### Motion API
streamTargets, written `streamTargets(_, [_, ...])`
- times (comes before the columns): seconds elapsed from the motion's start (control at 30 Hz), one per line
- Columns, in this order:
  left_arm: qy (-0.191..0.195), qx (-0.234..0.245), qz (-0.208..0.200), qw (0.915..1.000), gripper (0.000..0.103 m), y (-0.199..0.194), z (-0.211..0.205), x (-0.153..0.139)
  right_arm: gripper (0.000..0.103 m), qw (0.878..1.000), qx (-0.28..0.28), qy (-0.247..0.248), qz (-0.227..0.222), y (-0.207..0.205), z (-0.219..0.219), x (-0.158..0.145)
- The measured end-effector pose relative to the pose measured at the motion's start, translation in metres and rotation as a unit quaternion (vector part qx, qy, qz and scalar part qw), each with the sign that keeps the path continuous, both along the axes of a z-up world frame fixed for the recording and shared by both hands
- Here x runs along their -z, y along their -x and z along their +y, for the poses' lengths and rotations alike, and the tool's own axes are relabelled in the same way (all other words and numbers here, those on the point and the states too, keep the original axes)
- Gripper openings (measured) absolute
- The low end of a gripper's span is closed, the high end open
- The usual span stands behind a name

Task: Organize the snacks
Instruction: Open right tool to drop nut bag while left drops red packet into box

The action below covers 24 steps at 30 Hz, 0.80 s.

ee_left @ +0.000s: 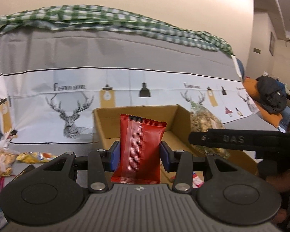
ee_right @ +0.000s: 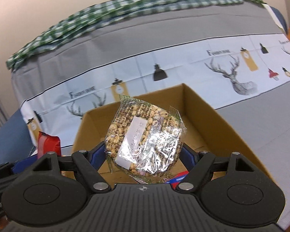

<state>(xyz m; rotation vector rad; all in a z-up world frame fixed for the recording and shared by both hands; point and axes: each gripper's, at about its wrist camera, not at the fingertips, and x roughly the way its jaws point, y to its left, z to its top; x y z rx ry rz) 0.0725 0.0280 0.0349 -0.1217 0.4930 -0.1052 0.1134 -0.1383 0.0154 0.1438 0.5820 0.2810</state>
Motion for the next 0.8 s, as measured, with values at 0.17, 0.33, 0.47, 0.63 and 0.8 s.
streamTargets(0.17, [-0.004,0.025,-0.006,0.9997,0.048,-0.001,-0.016,0.002,0.08,1.0,0.02,0.005,-0.007,-0.002,-0.008,0.001])
streamTargets(0.33, [-0.008,0.043,-0.008,0.999,0.048,-0.002,-0.027,0.004,0.08,0.999,0.033,0.009,-0.011,-0.004,-0.014,0.001])
streamTargets(0.47, [-0.009,0.048,-0.01,0.9988,0.048,-0.003,-0.03,0.005,0.08,0.999,0.038,0.011,-0.011,-0.004,-0.014,0.001])
streamTargets(0.63, [-0.006,0.046,-0.009,0.9989,0.048,-0.005,-0.029,0.005,0.08,0.999,0.042,0.012,-0.012,-0.004,-0.014,0.001])
streamTargets(0.8, [-0.006,0.047,-0.008,0.9988,0.048,-0.006,-0.029,0.005,0.08,0.999,0.043,0.011,-0.012,-0.005,-0.014,0.001])
